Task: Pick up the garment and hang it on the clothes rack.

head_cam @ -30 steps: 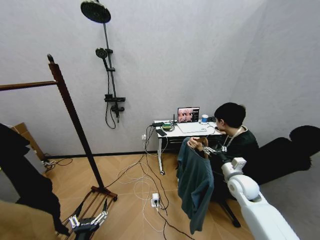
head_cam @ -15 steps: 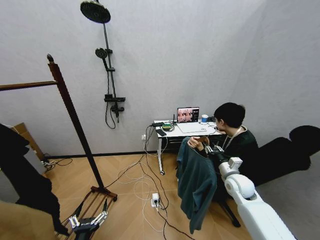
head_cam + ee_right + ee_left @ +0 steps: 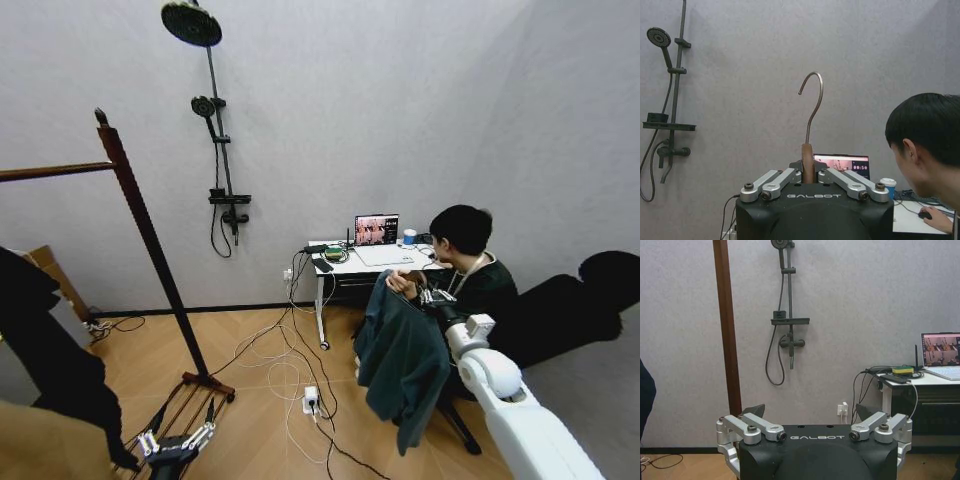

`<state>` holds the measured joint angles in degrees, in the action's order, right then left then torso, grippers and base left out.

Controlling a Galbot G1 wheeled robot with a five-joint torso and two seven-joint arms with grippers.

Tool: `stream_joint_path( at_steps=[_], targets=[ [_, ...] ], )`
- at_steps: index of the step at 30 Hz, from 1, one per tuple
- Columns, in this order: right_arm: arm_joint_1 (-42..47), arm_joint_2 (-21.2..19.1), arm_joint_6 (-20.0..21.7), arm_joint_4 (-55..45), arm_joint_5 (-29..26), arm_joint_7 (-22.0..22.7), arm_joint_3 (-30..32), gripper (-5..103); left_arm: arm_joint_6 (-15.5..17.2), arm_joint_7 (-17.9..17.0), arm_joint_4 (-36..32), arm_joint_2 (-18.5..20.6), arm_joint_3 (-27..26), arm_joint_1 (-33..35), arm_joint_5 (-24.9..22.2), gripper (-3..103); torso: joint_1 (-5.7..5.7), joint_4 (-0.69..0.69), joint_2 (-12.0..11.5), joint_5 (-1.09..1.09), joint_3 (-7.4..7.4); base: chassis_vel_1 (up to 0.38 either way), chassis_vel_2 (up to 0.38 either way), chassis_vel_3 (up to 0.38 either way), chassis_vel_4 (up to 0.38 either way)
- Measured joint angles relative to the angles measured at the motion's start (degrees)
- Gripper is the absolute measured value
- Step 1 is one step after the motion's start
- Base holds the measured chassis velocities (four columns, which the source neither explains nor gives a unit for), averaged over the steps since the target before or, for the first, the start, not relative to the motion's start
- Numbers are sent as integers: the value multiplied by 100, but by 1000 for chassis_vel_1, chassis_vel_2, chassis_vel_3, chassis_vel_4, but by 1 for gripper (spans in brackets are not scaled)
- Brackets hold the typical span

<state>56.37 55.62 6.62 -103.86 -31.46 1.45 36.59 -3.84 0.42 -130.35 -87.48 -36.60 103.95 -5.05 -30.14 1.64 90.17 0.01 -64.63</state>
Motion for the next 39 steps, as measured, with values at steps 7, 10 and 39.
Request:
stream_joint_path(
  at_steps=[7, 10, 39],
  targets=[
    [-183, -147, 45, -323, -314, 37, -478, 9, 0, 0, 0, 0, 0, 0, 0, 100, 1, 1, 0, -1, 0, 0, 0, 0, 0],
    [-352, -232, 69, -336, -501, 33, -723, 9, 0, 0, 0, 0, 0, 0, 0, 100, 0, 0, 0, -1, 0, 0, 0, 0, 0],
    [-4235, 656, -130, 1459, -1176, 8, -3898, 9, 0, -1, 0, 0, 0, 0, 0, 100, 0, -2, 0, -3, 0, 0, 0, 0, 0]
  ],
)
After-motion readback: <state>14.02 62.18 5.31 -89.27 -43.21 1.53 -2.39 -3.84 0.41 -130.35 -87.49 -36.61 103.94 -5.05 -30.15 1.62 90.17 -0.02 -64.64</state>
